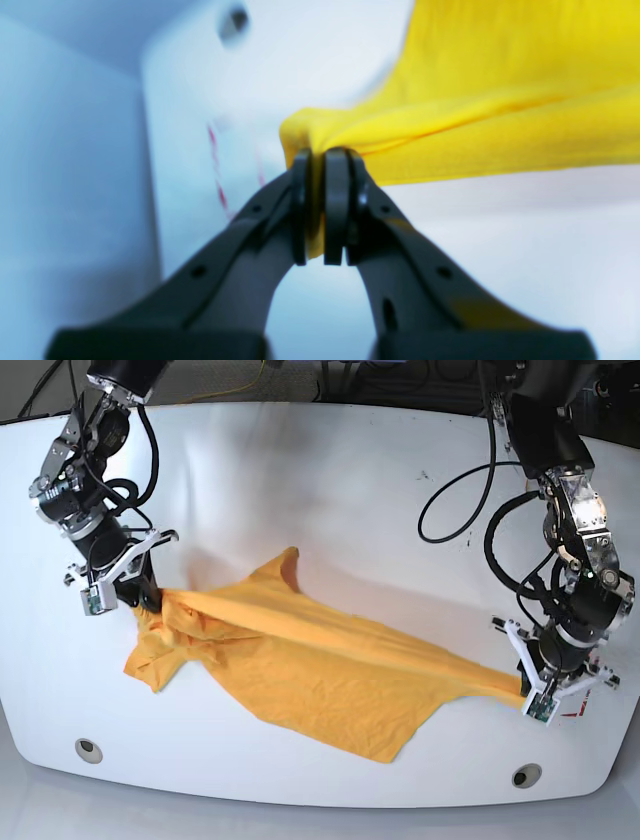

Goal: Layout the t-shirt on the table in an organized manner, then fold the t-shirt properly
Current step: 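Lift the t-shirt with both grippers and swing it across the table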

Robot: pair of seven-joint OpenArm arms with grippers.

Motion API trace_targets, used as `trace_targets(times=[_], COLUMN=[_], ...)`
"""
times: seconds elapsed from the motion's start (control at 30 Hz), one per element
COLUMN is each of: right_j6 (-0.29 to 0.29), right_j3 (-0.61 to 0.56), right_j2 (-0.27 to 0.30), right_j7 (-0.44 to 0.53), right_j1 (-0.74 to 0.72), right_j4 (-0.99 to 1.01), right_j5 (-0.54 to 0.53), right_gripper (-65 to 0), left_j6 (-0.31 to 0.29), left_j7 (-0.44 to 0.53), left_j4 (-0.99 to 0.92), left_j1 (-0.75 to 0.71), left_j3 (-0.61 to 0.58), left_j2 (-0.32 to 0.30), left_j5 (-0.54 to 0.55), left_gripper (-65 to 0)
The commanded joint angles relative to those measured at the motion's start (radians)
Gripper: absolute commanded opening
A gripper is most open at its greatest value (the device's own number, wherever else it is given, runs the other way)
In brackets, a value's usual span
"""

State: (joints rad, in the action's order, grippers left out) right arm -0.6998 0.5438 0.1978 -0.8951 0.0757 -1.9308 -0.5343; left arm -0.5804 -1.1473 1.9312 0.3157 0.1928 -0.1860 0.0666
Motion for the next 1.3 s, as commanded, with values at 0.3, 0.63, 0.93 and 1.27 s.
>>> trace_targets(times=[0.3,0.63,0.93,1.27], right_j6=[0.002,0.002,0.002,0.002], right_j3=[-0.001,-0.006,-0.178,-0.371], right_j2=[0.110,0.207,0.280,0.300], right_j7=[-0.016,-0.124,-0.135,-0.128], right_j1=[-0.256,-0.555,-0.775,-1.109], right_j4=[0.029,0.173,0.296,0.538], right_j5=[-0.004,-0.005,0.000,0.035], right_gripper=[-62.0,-62.0,-62.0,-62.0], left_j6=[0.006,0.009,0.010,0.032], left_j7=[0.094,0.094,0.092,0.091], left_j4=[0.018,0.017,0.001,-0.083], left_j1=[0.216,0.446,0.627,0.825], left_j3=[-0.126,-0.143,-0.145,-0.177], left_j2=[-0.005,-0.005,-0.005,-0.011], left_j5=[-0.012,-0.012,-0.017,-0.018], left_gripper=[-62.3,-62.3,-62.1,-62.0])
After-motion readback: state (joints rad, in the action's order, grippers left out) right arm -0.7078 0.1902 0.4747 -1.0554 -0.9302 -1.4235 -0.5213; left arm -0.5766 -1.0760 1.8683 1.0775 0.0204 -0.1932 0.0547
